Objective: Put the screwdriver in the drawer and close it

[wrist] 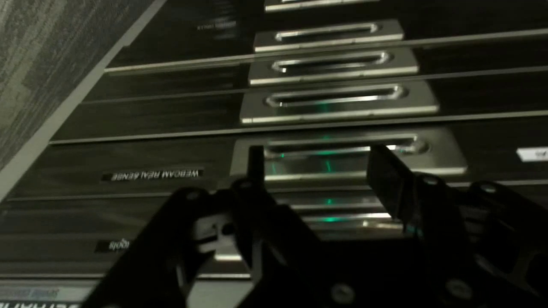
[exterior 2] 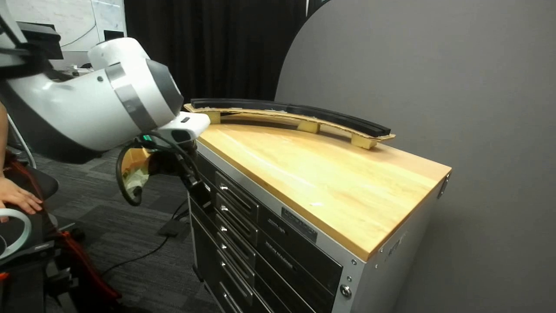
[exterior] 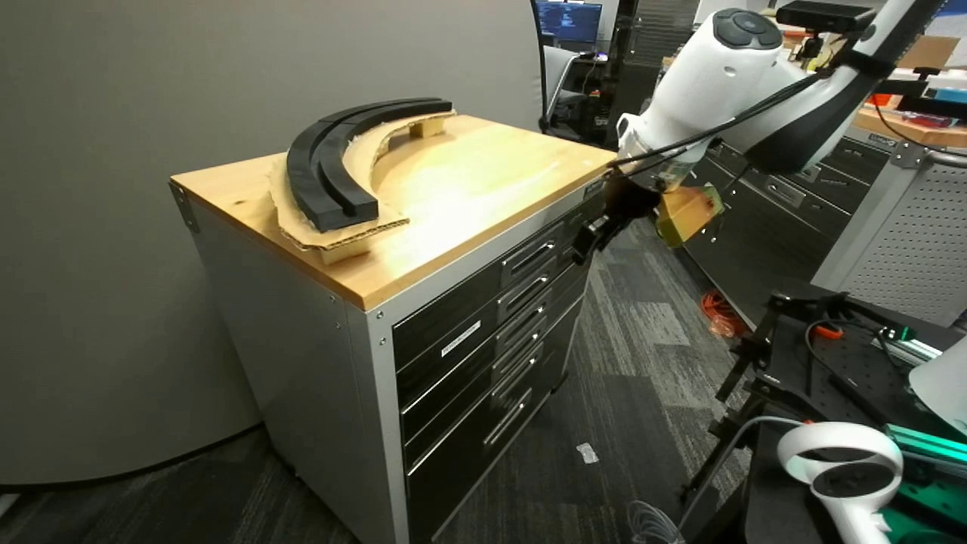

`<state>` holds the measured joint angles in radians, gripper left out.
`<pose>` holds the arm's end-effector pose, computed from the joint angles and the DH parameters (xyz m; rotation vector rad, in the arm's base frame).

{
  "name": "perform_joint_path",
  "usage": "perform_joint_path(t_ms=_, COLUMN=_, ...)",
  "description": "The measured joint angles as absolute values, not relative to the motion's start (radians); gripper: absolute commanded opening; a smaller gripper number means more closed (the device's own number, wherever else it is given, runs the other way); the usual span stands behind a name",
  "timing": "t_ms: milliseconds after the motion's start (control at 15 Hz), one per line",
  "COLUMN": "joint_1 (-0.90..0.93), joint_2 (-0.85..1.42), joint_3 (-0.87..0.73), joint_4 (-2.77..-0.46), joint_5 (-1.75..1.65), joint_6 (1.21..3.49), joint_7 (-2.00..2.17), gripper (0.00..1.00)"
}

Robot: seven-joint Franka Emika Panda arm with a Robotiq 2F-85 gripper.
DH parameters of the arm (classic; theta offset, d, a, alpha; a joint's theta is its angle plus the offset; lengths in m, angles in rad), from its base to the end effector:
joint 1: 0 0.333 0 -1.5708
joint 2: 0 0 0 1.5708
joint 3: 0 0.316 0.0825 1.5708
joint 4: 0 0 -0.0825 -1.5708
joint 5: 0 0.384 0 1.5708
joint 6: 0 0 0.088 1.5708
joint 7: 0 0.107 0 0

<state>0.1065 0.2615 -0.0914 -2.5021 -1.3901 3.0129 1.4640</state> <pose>0.4342 0.0768 0.1850 2.9590 -0.1121 0.5430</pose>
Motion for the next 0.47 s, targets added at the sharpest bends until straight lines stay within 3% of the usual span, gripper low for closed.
perform_joint_path(t_ms=67, joint_1=0.08, joint_2=0.254, joint_3=-0.069, joint_4=-2.542, joint_5=-1.341, joint_6=3.022, joint_7=1.389, gripper=0.99)
perform_joint_path(t_ms=467, joint_1=-0.041, joint_2=0.256, joint_3=0.104, joint_4=-2.682, joint_5=-1.068, joint_6=3.001, joint_7=1.075, gripper=1.0)
